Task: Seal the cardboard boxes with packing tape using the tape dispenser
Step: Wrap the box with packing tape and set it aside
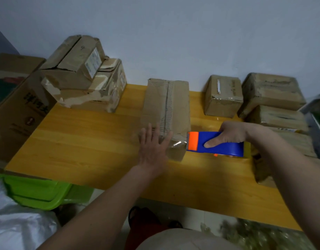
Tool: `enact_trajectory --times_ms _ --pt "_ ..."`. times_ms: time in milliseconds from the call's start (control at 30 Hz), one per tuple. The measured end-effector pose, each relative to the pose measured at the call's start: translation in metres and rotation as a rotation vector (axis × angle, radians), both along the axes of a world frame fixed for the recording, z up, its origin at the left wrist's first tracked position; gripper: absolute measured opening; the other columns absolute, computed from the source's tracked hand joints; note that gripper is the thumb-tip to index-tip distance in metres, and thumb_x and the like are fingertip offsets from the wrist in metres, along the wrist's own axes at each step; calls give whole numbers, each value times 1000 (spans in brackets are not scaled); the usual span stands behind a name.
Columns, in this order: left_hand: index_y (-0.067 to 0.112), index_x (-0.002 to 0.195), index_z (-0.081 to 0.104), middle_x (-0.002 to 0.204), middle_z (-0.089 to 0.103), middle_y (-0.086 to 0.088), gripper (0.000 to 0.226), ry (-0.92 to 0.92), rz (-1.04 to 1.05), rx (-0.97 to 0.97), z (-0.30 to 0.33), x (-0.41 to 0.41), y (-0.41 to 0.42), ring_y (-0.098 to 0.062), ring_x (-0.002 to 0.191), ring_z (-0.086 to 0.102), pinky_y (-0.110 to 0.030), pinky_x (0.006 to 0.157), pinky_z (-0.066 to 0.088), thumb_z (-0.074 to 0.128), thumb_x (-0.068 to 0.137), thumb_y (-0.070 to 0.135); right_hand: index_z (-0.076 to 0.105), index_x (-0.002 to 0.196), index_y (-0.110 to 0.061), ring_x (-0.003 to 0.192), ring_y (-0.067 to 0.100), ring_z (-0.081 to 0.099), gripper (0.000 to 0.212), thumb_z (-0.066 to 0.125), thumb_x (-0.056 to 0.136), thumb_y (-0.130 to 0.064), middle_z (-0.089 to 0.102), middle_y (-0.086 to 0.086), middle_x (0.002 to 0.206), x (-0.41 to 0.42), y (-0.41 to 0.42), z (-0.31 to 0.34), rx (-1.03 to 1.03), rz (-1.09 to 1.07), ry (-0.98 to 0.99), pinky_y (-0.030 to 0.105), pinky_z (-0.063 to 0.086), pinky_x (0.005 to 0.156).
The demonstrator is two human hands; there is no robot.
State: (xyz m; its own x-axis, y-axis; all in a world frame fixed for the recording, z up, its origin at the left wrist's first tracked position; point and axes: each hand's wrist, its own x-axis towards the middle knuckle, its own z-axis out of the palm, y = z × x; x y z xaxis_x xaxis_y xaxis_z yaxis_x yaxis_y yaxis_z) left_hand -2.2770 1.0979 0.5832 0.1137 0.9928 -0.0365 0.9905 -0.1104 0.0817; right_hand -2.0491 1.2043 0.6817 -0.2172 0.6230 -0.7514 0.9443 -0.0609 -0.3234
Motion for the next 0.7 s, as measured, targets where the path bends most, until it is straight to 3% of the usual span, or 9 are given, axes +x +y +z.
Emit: enact_trajectory --times_ms 100,233,400,500,633,700 --pt "37 149 -17 160 -15 2 97 50 -201 -52 -4 15 8 -33 145 -18 -55 112 -17 55 85 29 68 86 -7 62 19 71 71 78 43 -63 74 4 72 -1 1 -3 -26 -7 22 23 52 49" --pt "38 142 -30 159 -23 2 108 99 -191 -87 -13 12 11 -35 143 -24 -60 109 -19 59 81 34 66 87 -11 67 18 71 71 76 41 -65 73 3 75 5 1 -6 -42 14 7 25 53 56" --pt "38 143 -29 157 -26 3 110 132 -184 -102 -16 12 12 -34 142 -26 -58 106 -24 61 79 41 67 90 -16 82 21 68 63 75 50 -64 72 3 87 23 -3 -5 -41 43 -33 32 55 74" --pt "39 144 -26 157 -25 4 111 146 -179 -95 -16 14 13 -33 143 -26 -57 106 -25 63 78 42 68 99 -12 91 25 68 75 73 47 -66 72 6 96 48 -6 2 -72 50 -75 43 52 92" --pt "39 145 -22 159 -20 6 106 136 -158 -81 -15 17 14 -32 144 -20 -57 108 -22 61 78 41 66 103 -8 95 29 66 68 73 61 -61 70 11 101 52 -9 4 -40 1 -61 46 49 96" --pt "38 146 -19 160 -17 5 104 134 -173 -53 -16 17 14 -32 146 -14 -57 110 -17 58 77 43 64 96 -8 90 27 64 53 71 73 -55 68 10 95 44 -10 0 -22 -4 -94 39 51 88"
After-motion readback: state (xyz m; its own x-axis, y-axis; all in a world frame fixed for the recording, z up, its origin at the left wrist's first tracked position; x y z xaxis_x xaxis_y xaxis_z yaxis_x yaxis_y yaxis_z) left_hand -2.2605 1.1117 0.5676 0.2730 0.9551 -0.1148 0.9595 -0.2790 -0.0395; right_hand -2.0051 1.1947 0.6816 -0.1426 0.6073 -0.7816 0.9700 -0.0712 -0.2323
